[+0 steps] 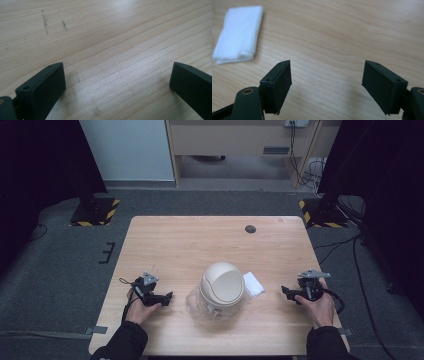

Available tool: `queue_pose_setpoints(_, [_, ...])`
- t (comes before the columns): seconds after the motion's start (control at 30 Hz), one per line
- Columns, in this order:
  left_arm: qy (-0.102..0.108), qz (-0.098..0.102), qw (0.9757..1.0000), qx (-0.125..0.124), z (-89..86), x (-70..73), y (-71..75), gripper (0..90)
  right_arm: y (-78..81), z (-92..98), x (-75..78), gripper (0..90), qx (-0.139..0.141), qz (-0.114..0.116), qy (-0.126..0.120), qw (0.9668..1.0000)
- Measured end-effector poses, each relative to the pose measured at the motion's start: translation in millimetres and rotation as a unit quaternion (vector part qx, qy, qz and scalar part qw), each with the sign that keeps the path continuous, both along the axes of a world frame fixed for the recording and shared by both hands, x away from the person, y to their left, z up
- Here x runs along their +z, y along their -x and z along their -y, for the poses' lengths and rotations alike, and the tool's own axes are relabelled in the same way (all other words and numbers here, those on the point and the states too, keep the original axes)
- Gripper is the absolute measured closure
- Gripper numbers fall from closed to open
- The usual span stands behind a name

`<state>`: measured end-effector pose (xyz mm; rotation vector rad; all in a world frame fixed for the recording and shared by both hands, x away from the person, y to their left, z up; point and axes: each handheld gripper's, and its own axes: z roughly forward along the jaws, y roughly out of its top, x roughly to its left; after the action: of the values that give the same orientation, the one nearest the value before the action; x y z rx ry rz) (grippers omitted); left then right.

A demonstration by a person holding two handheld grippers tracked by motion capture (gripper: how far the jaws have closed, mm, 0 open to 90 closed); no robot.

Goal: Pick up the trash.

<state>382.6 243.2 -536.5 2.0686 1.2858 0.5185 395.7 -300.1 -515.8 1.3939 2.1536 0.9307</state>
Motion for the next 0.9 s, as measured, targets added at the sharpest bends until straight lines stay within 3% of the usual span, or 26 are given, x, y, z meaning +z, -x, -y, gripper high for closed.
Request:
queue_pose_setpoints(0.37, [0.0,0.0,1.0,0.0,-0.1,0.0,-0.4,0.0,2.5,-0.3,26.3,22.3,0.0,0.059,-0.048,0.9971])
queue_pose_setpoints(0.57, [0.0,0.0,1.0,0.0,-0.1,0.0,-0.5,0.0,5.0,0.6,37.2,21.3,-0.005,0.08,-0.064,0.9947])
queue_pose_setpoints(0.7, [0.0,-0.001,1.0,-0.001,-0.1,0.1,-0.7,0.0,8.2,-2.1,52.7,20.3,-0.003,0.108,-0.076,0.9912])
queue_pose_setpoints(0.9, [0.0,-0.001,1.0,-0.001,0.0,0.2,-0.9,0.0,11.8,-8.4,71.5,18.5,0.003,0.132,-0.1,0.9862])
